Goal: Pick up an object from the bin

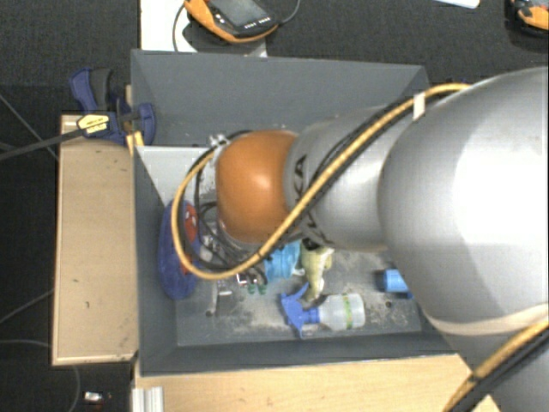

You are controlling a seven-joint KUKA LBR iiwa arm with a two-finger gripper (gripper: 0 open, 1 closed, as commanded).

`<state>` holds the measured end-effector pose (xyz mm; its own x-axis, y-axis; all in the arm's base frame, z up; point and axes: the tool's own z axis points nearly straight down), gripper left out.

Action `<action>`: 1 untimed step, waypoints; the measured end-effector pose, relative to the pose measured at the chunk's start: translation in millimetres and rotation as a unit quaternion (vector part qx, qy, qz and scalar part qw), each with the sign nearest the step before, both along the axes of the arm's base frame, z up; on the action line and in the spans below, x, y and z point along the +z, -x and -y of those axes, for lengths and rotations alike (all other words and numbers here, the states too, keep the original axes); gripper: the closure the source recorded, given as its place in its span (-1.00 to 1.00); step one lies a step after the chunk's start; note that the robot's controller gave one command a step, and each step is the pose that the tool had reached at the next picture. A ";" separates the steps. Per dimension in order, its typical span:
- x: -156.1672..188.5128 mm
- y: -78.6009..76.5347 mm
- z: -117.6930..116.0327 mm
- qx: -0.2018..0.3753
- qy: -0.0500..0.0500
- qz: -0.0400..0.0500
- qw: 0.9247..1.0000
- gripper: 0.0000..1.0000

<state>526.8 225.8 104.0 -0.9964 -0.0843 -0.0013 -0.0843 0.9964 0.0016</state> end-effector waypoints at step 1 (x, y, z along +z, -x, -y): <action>37.5 -18.8 61.5 -0.034 -0.002 0.004 0.999 -1.00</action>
Offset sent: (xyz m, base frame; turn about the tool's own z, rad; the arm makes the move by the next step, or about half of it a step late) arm 0.0042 -0.0268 0.1697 0.0427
